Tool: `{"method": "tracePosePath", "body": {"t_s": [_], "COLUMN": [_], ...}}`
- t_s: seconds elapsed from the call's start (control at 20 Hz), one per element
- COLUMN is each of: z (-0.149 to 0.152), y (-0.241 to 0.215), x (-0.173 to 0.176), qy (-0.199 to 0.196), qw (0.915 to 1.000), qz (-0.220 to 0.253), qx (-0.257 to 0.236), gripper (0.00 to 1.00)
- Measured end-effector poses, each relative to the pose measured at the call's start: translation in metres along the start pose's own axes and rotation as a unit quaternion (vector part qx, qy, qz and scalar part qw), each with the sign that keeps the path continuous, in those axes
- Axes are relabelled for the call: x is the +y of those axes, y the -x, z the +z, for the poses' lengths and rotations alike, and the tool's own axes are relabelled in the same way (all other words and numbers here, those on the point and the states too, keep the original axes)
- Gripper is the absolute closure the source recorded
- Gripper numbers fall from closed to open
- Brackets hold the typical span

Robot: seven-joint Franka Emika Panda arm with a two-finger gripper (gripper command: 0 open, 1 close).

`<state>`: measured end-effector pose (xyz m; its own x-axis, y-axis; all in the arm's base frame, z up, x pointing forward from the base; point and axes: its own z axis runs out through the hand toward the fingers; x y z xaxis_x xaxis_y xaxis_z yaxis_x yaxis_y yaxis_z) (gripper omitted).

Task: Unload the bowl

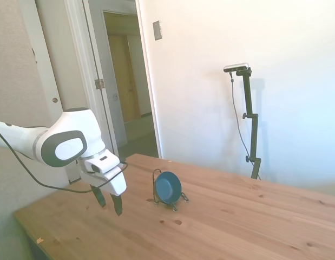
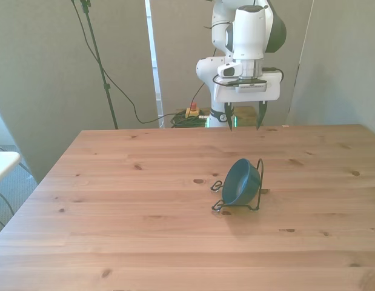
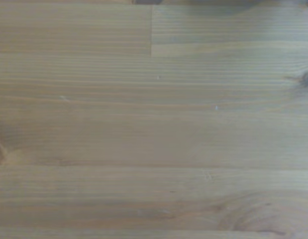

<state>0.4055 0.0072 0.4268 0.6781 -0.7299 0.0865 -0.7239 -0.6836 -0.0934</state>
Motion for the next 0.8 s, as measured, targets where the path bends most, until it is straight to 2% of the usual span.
{"method": "tracePosePath", "body": {"t_s": [0.15,0.45,0.8], "z": [-0.002,-0.006,-0.007], "y": [-0.002,-0.038,-0.095], "x": [-0.001,-0.007,-0.031], "qy": [-0.002,-0.035,-0.078], "qw": [1.0,0.9977,0.9922], "qz": [-0.001,-0.008,-0.061], "qx": [0.003,0.058,0.075], "gripper": [0.0,0.0,0.0]}}
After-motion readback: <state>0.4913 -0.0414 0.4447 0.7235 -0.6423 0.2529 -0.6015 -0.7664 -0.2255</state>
